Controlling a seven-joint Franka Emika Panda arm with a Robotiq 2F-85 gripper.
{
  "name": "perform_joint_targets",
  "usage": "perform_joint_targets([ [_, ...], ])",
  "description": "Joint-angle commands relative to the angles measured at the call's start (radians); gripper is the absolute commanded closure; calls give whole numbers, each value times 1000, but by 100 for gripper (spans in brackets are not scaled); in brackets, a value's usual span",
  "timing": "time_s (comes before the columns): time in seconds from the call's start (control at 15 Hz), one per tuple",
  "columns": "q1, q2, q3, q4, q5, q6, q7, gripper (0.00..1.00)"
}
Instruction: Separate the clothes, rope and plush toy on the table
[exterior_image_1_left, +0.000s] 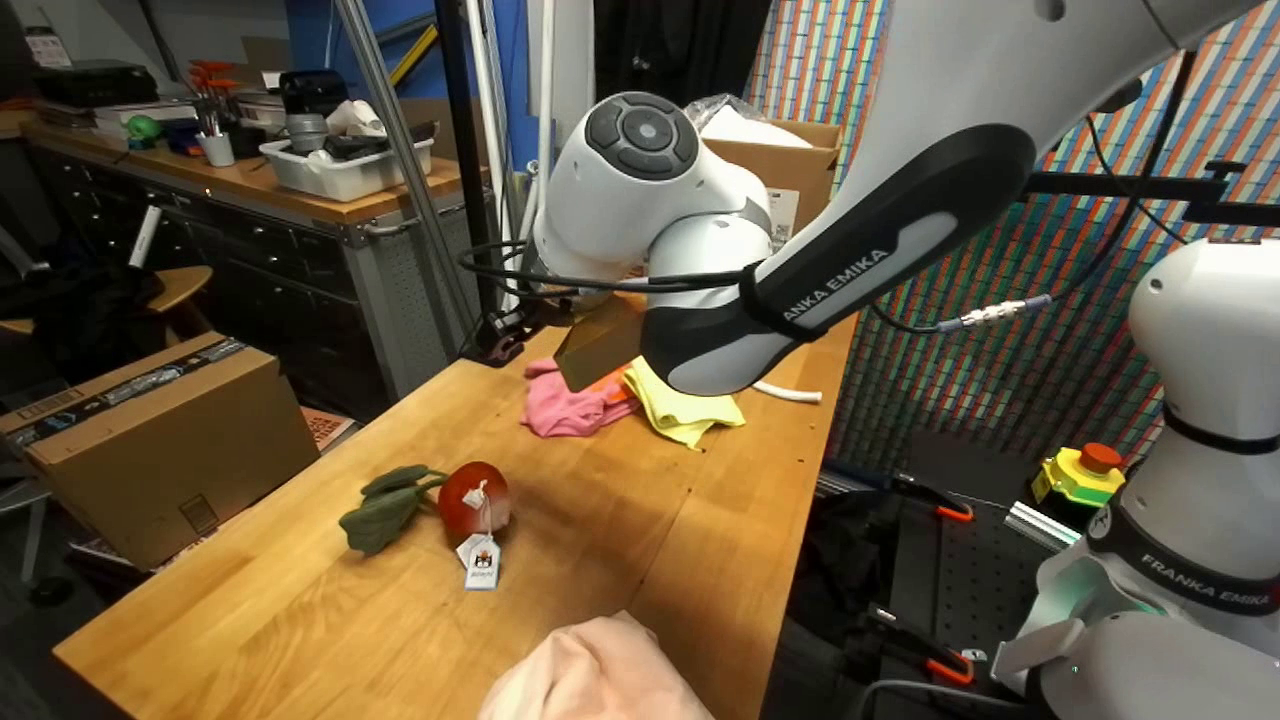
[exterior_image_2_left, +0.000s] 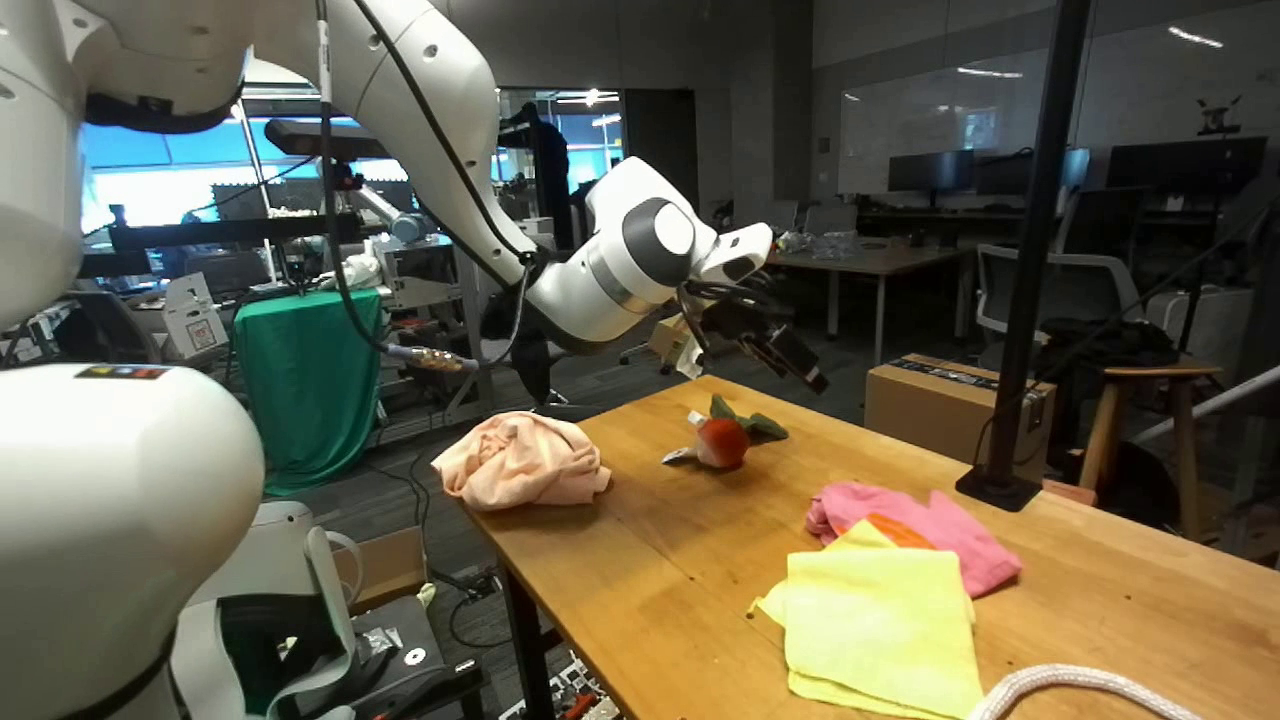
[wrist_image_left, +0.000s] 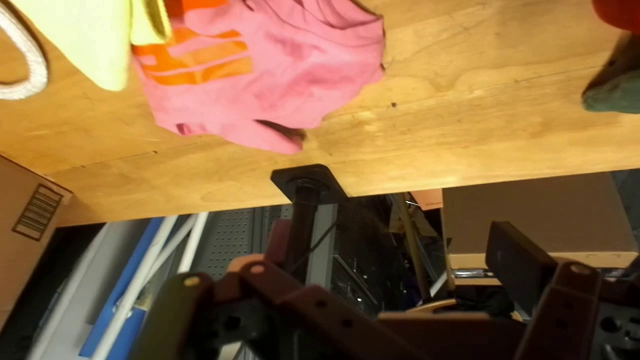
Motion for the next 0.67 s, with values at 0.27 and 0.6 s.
perform_joint_targets([
  [0.27,229,-42,-202,-96,71,-185,14,0],
  [0.6,347,-122,-310,-132,76,-338,-3,0],
])
